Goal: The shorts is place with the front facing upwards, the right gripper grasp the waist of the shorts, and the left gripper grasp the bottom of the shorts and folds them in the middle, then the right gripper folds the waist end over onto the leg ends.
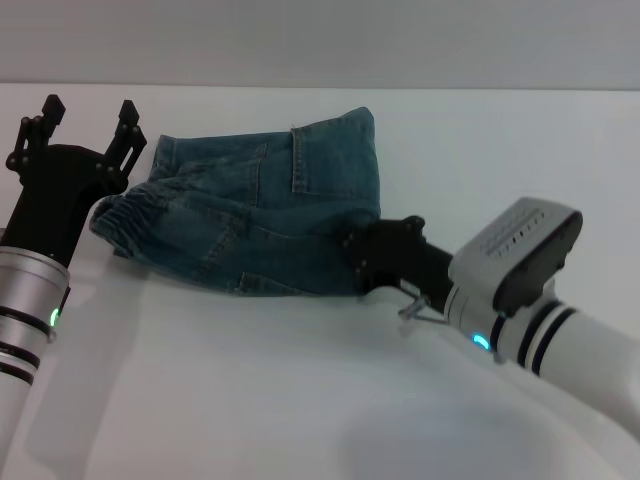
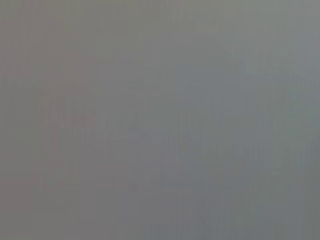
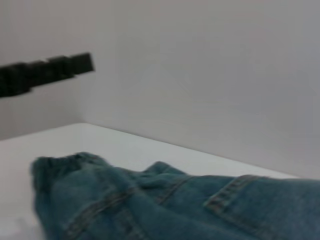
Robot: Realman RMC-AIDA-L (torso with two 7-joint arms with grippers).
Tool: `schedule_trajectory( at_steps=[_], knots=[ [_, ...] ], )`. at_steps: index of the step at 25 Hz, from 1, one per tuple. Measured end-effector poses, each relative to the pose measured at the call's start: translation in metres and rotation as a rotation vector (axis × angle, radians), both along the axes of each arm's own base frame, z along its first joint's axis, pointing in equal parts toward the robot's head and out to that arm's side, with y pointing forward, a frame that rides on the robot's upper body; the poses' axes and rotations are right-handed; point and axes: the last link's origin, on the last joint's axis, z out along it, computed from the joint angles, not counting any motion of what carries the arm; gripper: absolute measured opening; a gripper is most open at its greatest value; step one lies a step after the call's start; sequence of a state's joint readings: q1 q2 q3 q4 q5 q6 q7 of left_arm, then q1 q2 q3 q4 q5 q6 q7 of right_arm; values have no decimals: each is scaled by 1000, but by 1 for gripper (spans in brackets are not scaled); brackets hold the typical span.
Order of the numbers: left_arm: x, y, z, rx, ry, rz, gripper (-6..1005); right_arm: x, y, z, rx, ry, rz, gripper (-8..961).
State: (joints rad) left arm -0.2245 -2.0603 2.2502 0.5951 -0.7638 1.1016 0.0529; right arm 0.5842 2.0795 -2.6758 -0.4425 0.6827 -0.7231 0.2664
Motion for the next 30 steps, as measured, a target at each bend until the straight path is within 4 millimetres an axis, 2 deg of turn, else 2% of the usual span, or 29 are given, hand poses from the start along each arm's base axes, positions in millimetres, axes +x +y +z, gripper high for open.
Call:
schedule_trajectory(
  at_steps=[9,11,13,14,16,19,25,27,30],
  knots=[
    [-2,-3,-1,0,0,7,825,1,37,17,43,-57,-8,26],
    [-3,-4,-1,0,0,9,825,-3,34,16,38,-34,3,37],
    [-4,-5,0,5,-2,10,825,-5,21,15,34,18,19,47],
    [-4,-5,1,8,-2,9,825,-1,8,18,63,61,27,53],
    [-5,-6,1,13,8,11,825,3,3,22,108,74,33,63],
    [-13,-4,4,21,70,24,825,22,-7,48,317,100,14,79],
    [-34,0,19,75,90,100,826,72,-21,123,716,168,-112,111],
    [-39,0,21,76,99,117,826,89,-27,142,816,174,-172,121],
    [-48,-1,23,74,122,142,826,104,-38,157,900,169,-208,137]
  ],
)
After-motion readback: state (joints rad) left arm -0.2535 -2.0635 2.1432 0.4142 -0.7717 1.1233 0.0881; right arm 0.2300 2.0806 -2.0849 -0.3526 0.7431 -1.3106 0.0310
